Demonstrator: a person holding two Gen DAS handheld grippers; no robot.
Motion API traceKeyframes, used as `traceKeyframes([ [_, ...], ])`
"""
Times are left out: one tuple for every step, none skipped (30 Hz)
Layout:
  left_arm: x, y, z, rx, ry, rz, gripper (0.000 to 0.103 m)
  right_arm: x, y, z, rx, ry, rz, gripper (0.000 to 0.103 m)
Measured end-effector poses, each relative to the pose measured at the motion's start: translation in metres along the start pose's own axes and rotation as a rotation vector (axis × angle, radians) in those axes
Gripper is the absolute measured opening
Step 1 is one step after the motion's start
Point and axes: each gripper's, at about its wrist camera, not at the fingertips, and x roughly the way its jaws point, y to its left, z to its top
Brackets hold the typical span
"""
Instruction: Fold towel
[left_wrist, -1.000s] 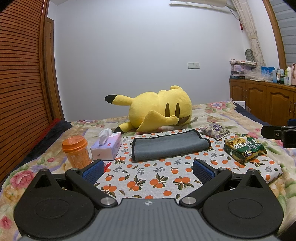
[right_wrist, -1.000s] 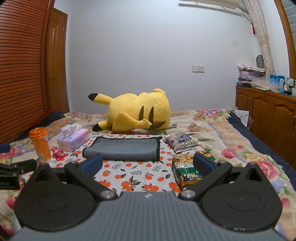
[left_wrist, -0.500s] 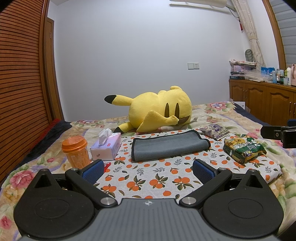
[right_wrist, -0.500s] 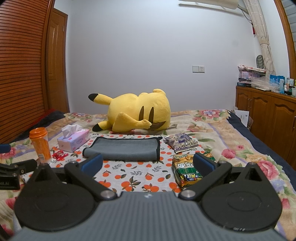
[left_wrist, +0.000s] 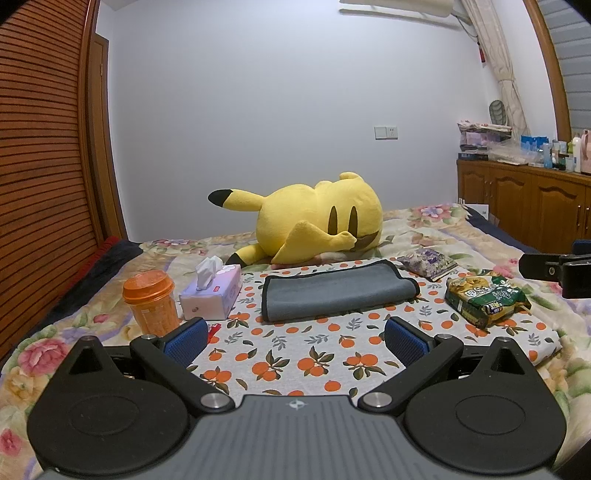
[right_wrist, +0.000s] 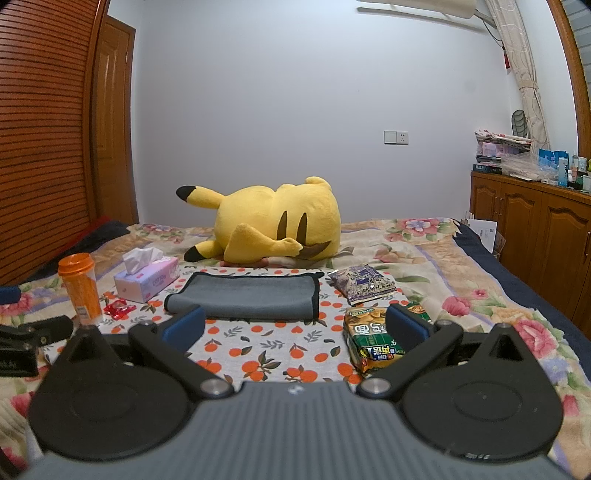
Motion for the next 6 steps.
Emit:
traceKeyframes([
  [0.0000, 0.0001, 0.0000, 0.000, 0.000, 0.001, 0.103, 0.0000, 0.0000, -0.0001, 0.000, 0.000, 0.000, 0.103],
  [-0.0001, 0.0002, 0.0000, 0.000, 0.000, 0.001, 0.103, 0.0000, 0.0000, -0.0001, 0.000, 0.000, 0.000, 0.103],
  [0.0000, 0.0003, 0.0000, 0.000, 0.000, 0.000, 0.103, 0.0001, -0.0001, -0.0002, -0.001, 0.000, 0.000, 0.103],
  [0.0000, 0.0002, 0.0000, -0.001, -0.001, -0.001, 0.103, 0.0000, 0.0000, -0.0002, -0.001, 0.000, 0.000, 0.103],
  [-0.0003, -0.0006, 0.0004, 0.000, 0.000, 0.000, 0.103, 0.0001, -0.0003, -0.0001, -0.001, 0.000, 0.001, 0.103],
  [-0.0001, -0.0009, 0.0005, -0.001, 0.000, 0.001, 0.103, 0.0000, -0.0001, -0.0002, -0.001, 0.000, 0.001, 0.103],
])
